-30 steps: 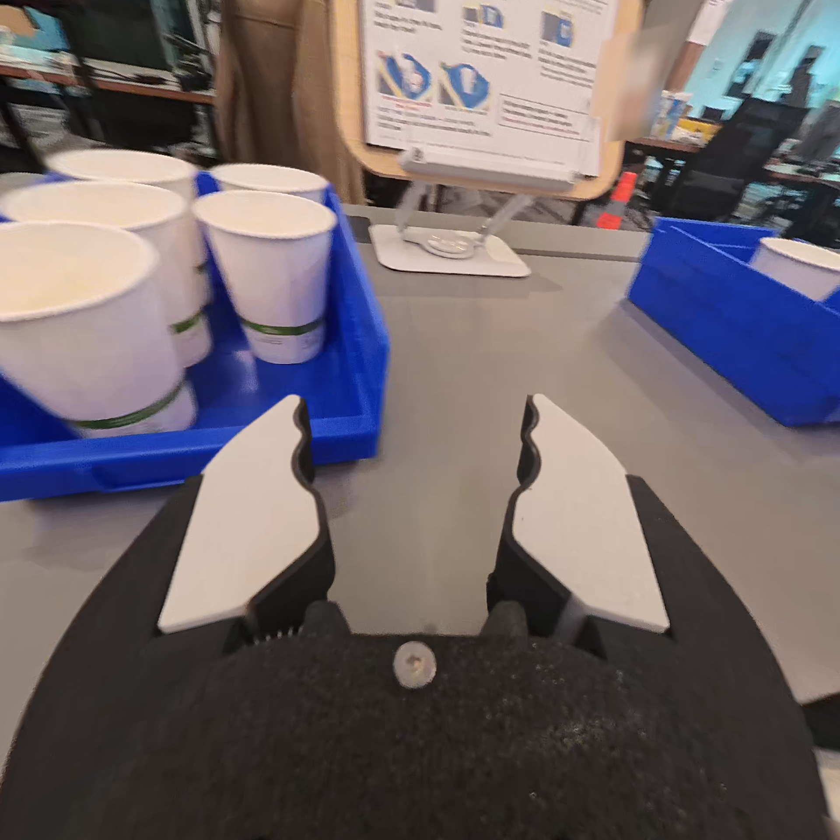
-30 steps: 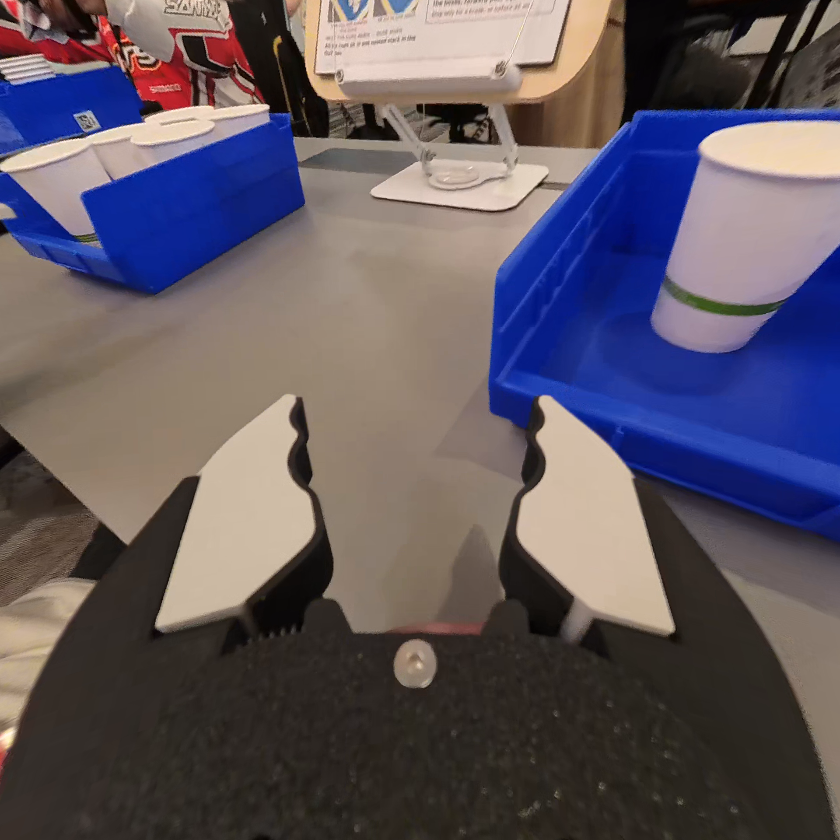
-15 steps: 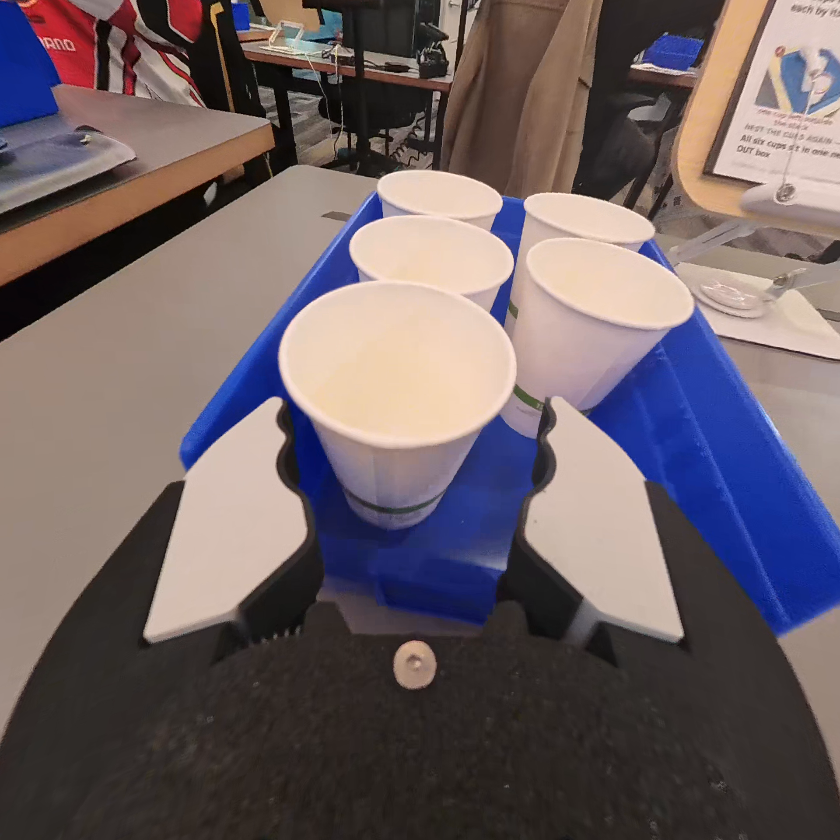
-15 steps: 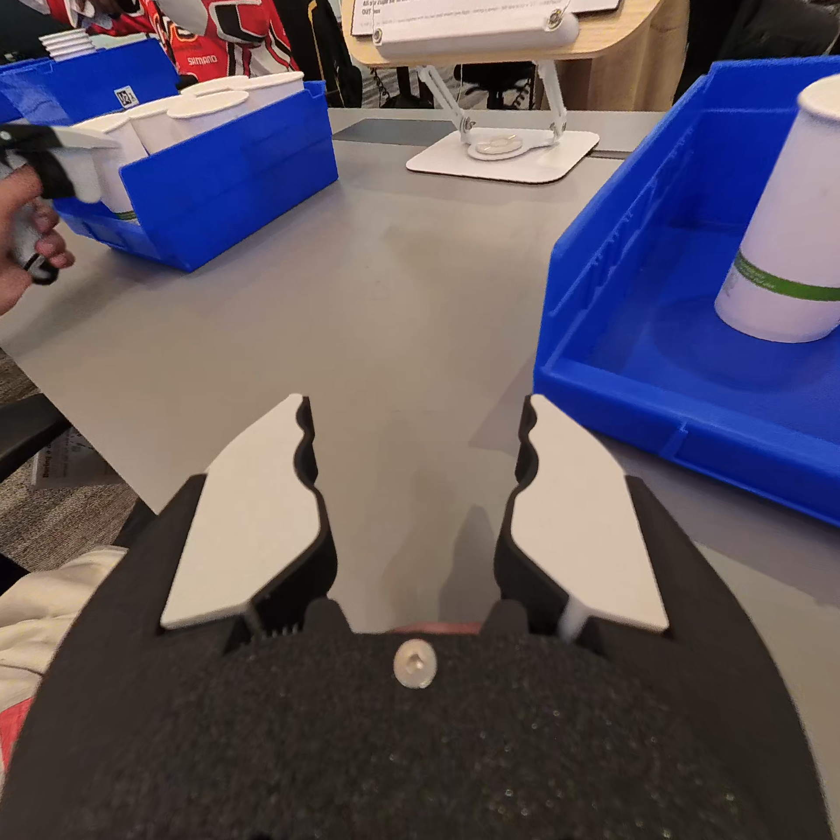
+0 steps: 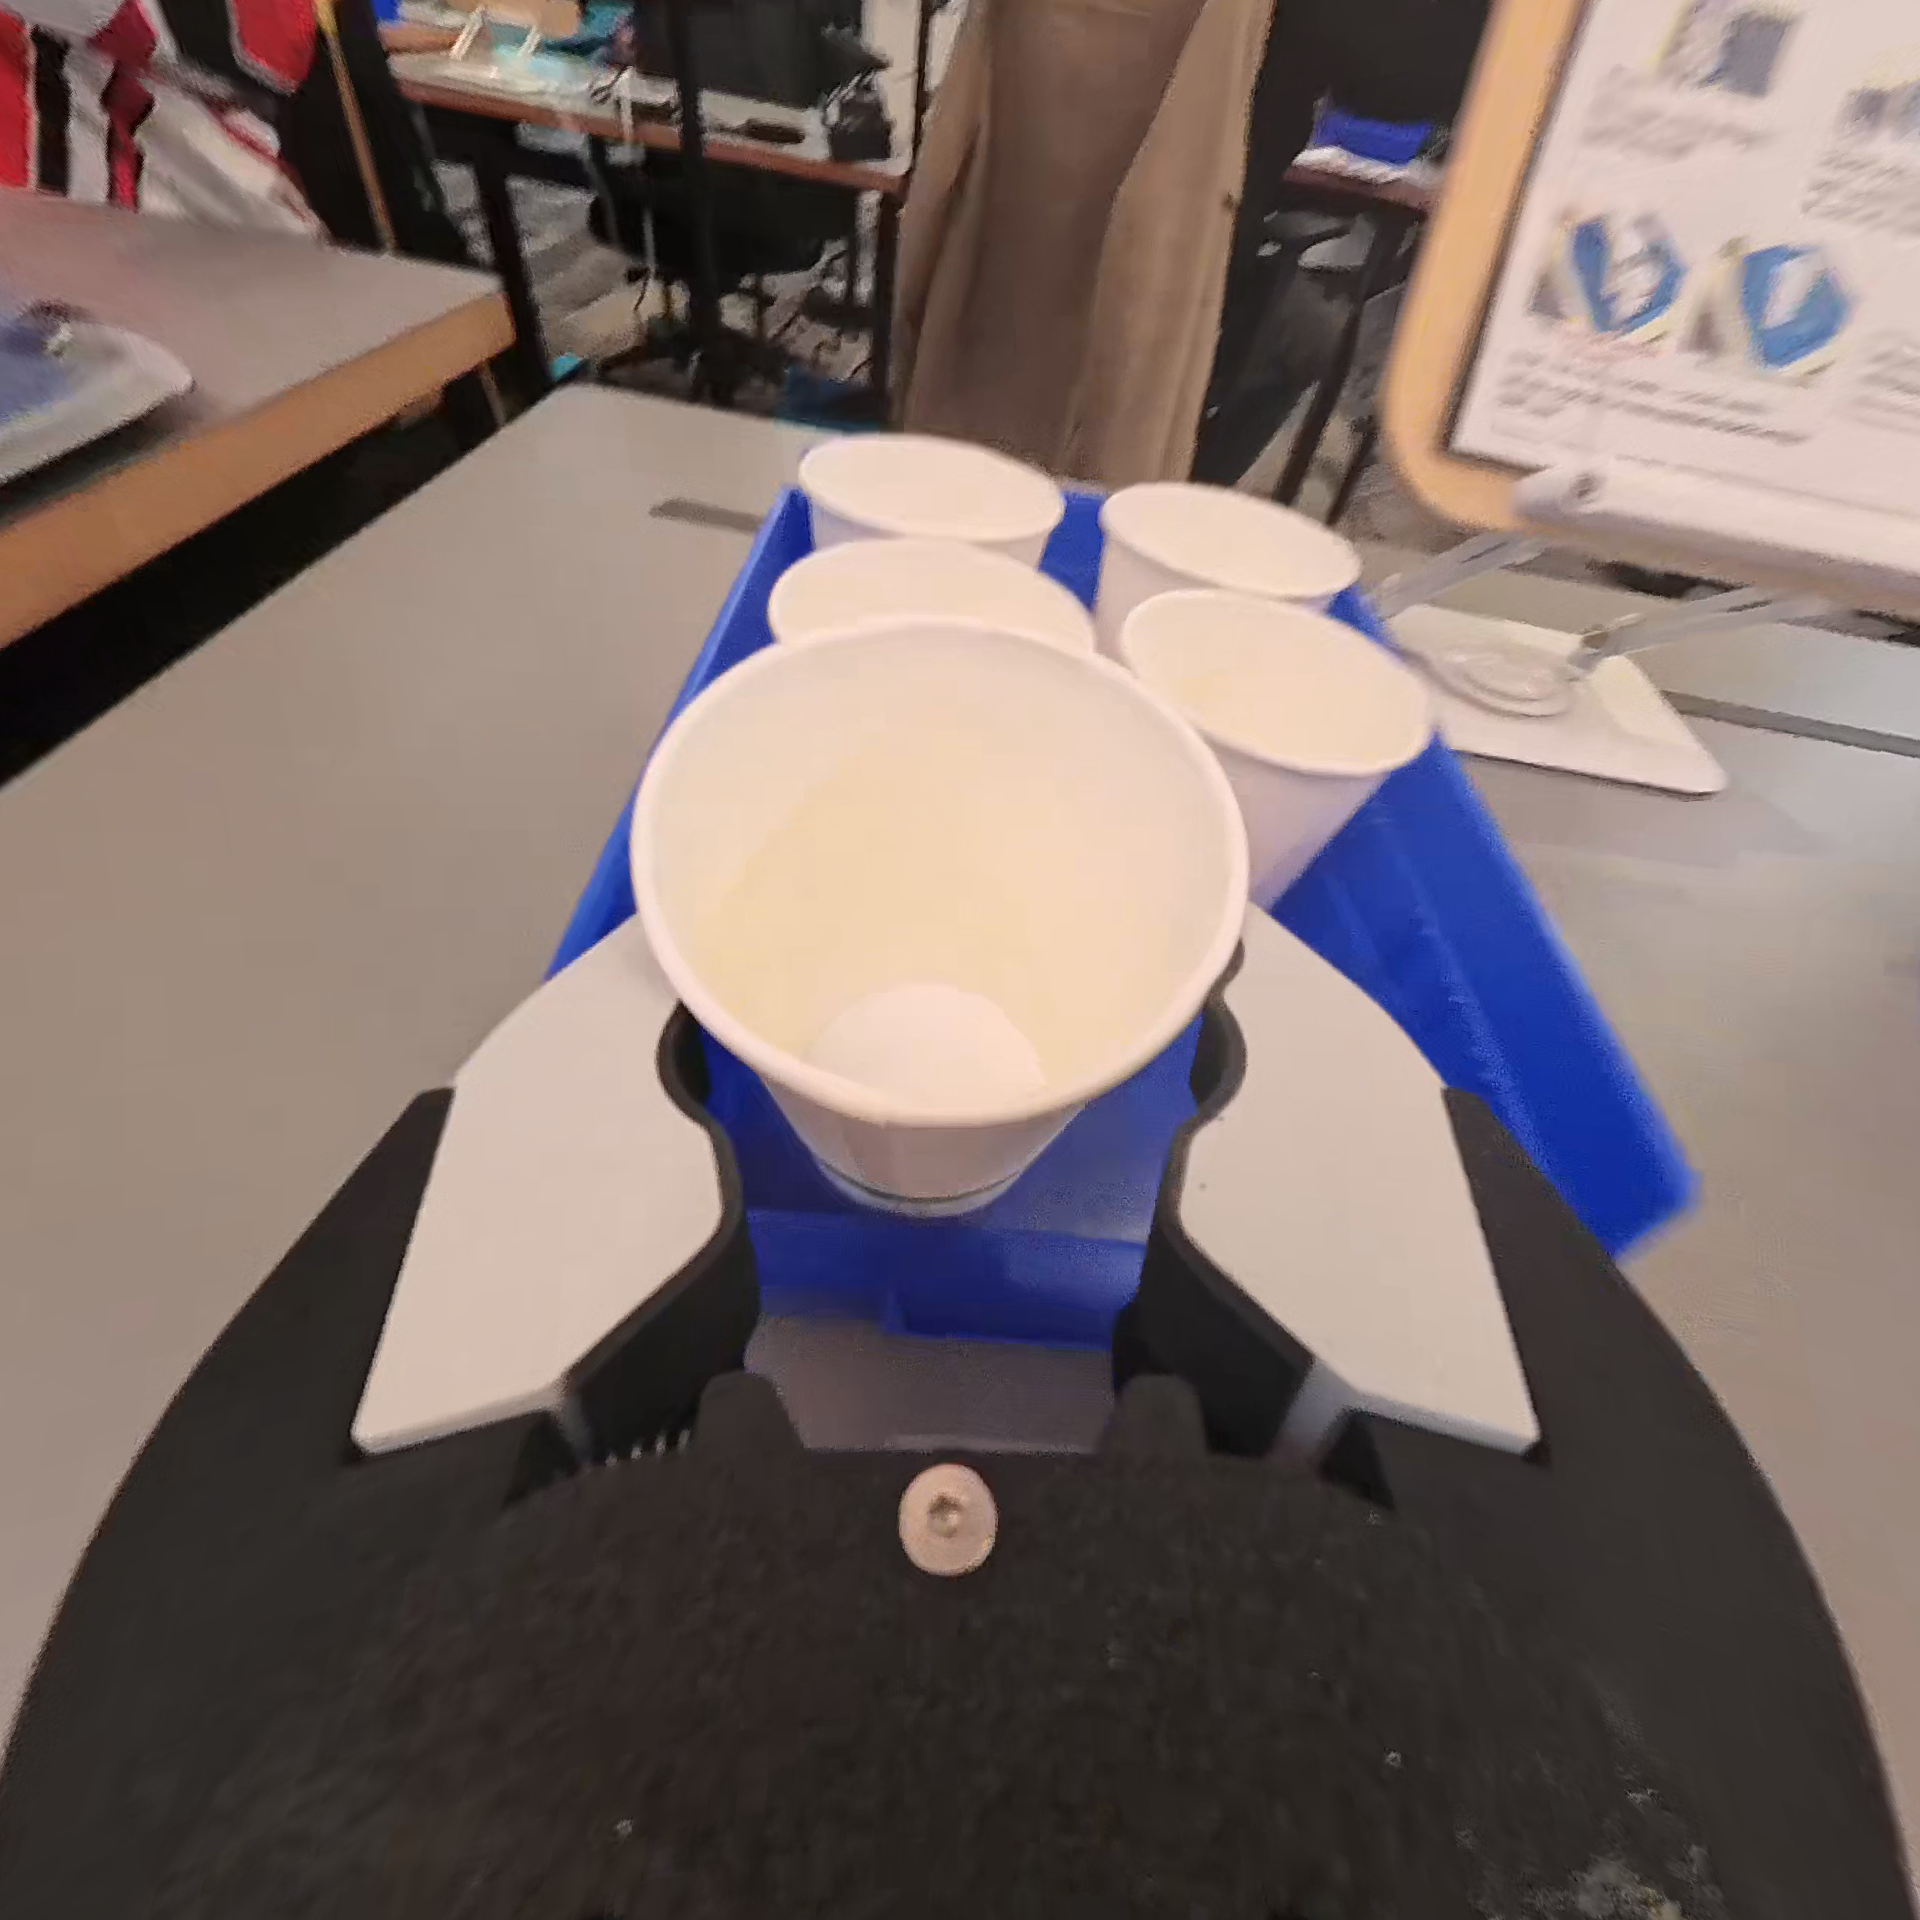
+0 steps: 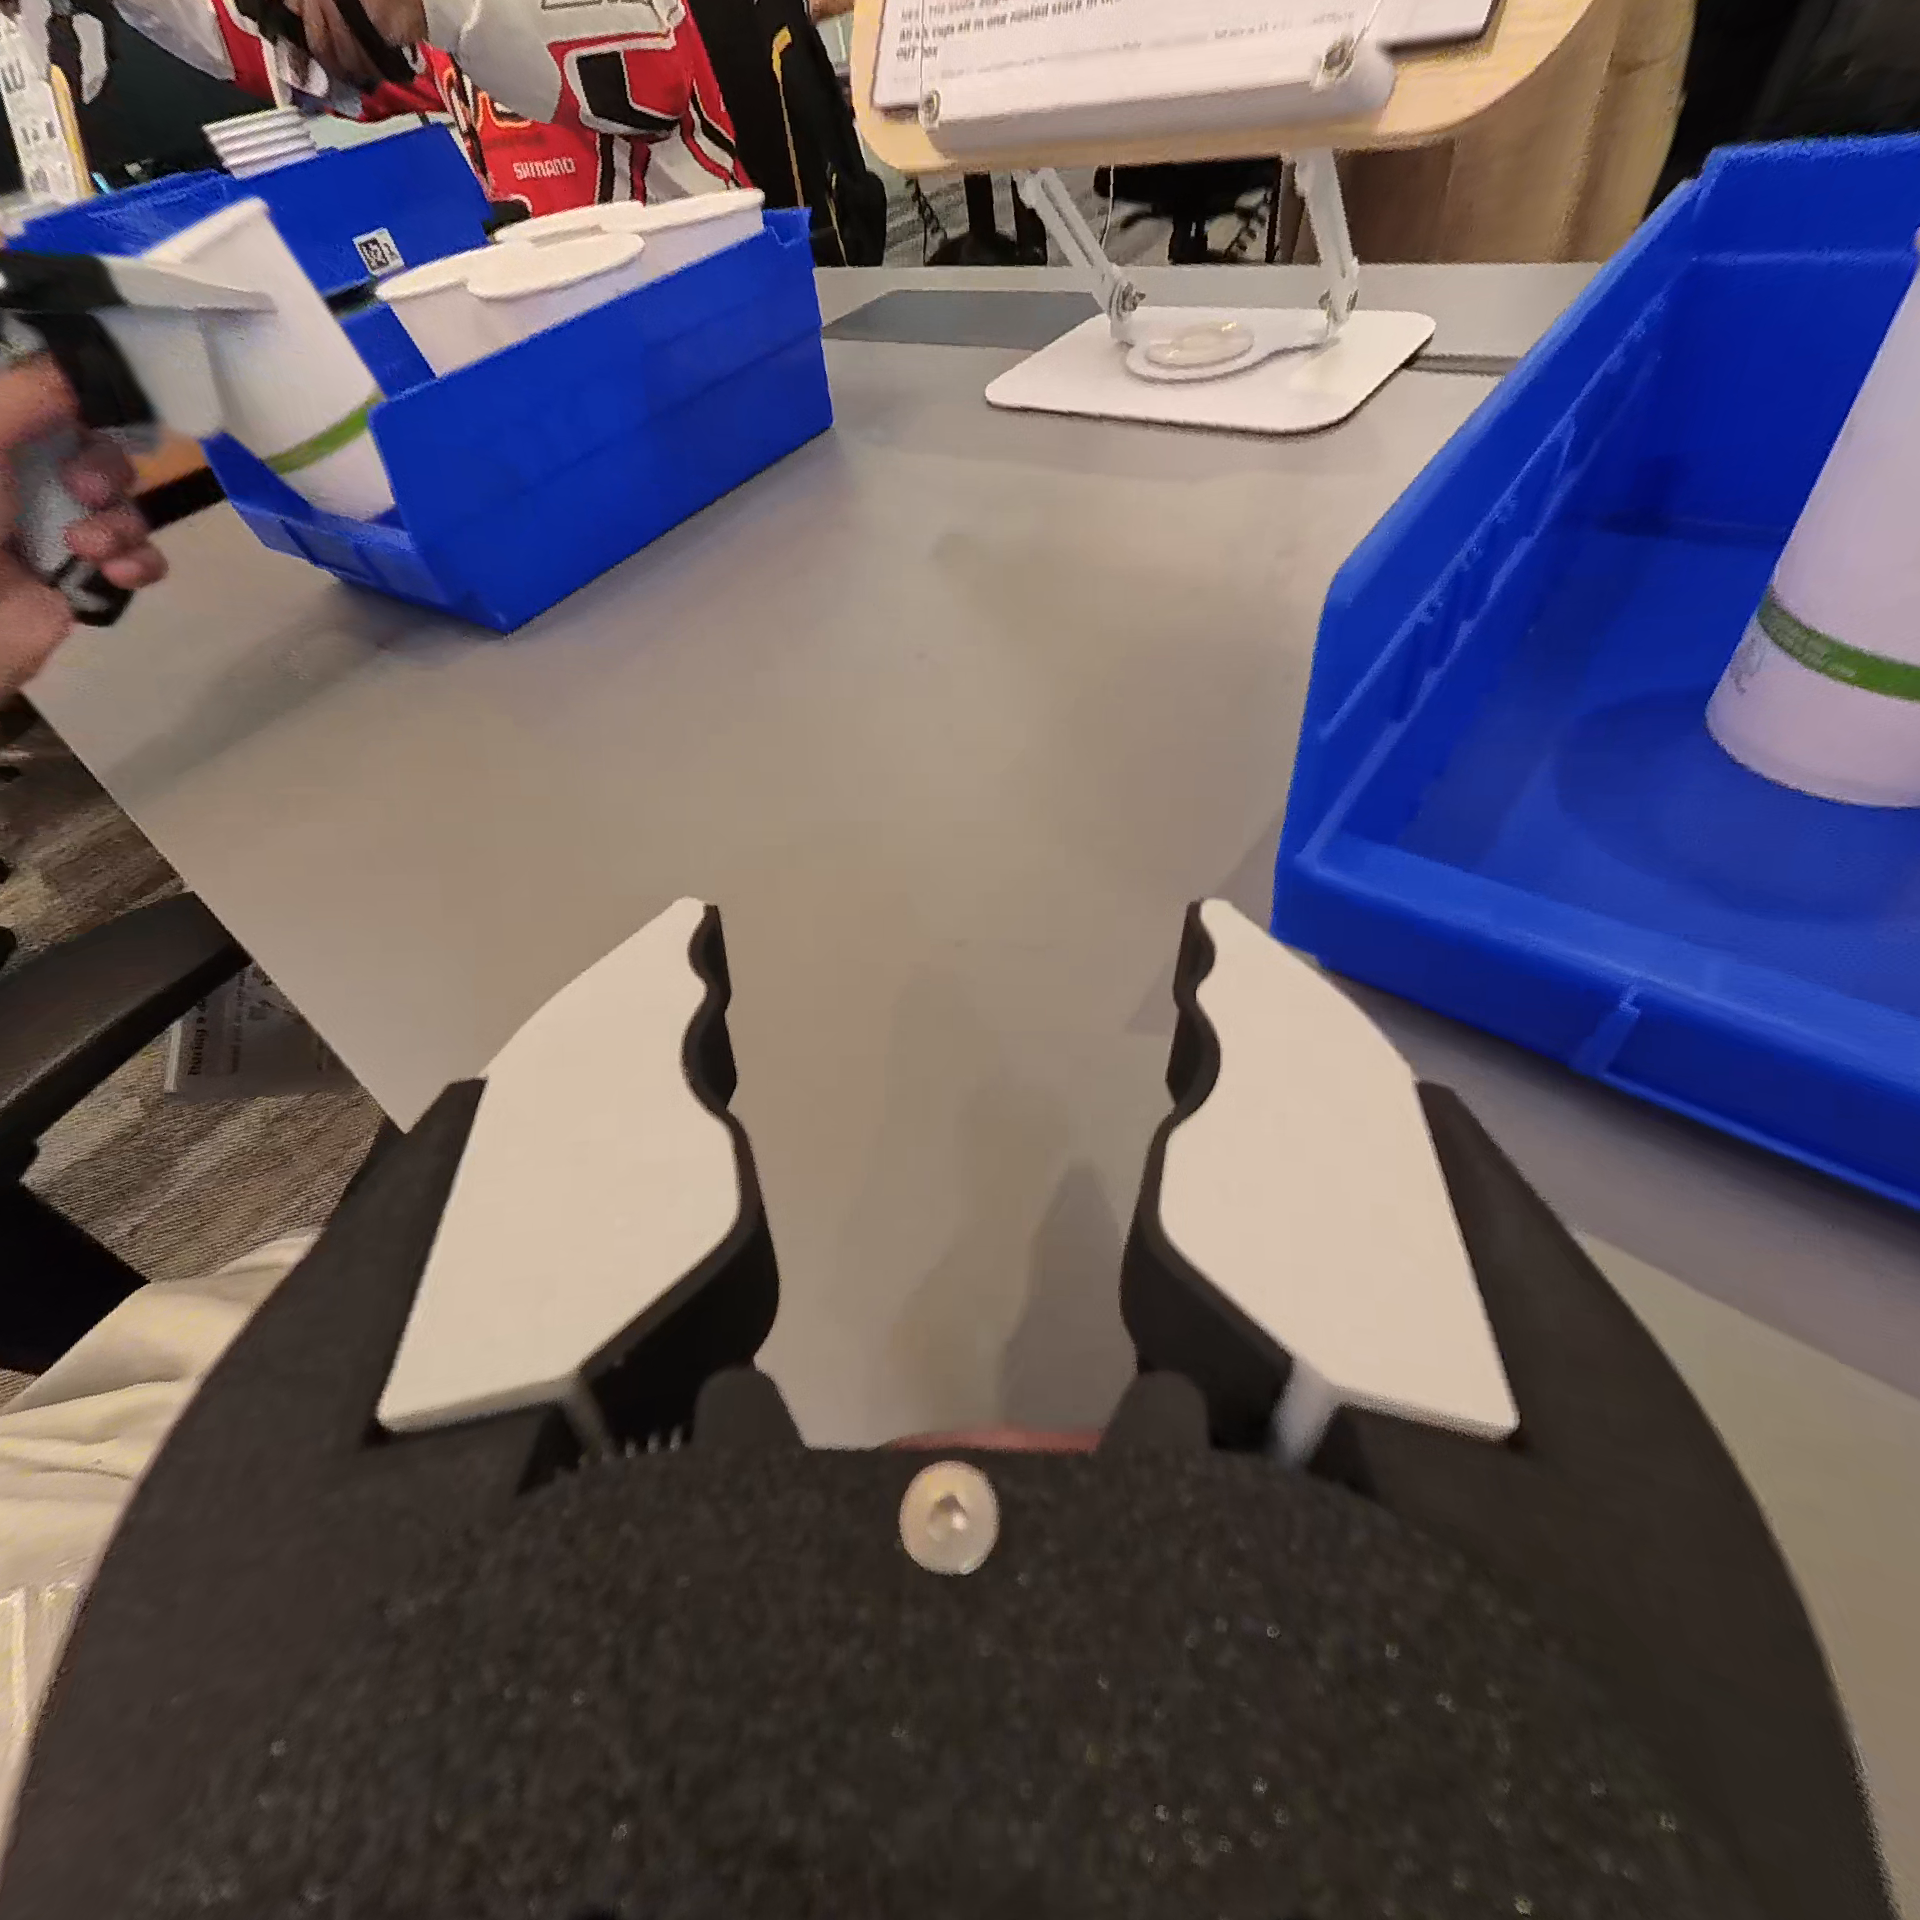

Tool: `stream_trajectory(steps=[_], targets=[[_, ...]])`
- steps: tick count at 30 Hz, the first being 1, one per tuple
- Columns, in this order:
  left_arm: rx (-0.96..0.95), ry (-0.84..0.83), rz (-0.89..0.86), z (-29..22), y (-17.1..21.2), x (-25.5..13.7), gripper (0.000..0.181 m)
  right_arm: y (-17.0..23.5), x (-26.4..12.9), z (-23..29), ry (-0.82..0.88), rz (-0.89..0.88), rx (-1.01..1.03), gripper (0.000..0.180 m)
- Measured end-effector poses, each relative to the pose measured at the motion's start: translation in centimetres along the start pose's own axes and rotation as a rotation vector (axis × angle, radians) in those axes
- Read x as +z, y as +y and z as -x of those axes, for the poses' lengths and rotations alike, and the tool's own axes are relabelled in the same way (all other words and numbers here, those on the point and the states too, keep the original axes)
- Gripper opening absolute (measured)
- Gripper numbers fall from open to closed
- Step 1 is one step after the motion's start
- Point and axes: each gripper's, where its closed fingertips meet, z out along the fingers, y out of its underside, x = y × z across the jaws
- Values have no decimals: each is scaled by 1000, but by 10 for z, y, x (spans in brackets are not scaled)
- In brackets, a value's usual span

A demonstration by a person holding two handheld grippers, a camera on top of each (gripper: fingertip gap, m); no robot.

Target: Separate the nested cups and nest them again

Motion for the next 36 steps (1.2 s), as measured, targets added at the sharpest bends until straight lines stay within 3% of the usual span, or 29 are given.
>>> stream_trajectory(steps=[6,10,16,21,31,36], targets=[[58,269,4,-35,-17,-62,92,-15,-8,2,-42,-66,-14,84],[101,484,16,-77,-15,-88,91,-25,-5,30,-226,-105,-37,88],[245,991,55,-194,-27,-127,91,-61,2,92,-549,-69,-195,96],[414,1370,188,-278,-13,-160,92,-102,11,130,-671,-69,-341,97],[642,1555,329,-344,30,-174,92,-111,25,161,-779,-40,-324,99],[654,1559,332,-352,41,-178,92,-107,23,155,-792,-58,-268,87]])
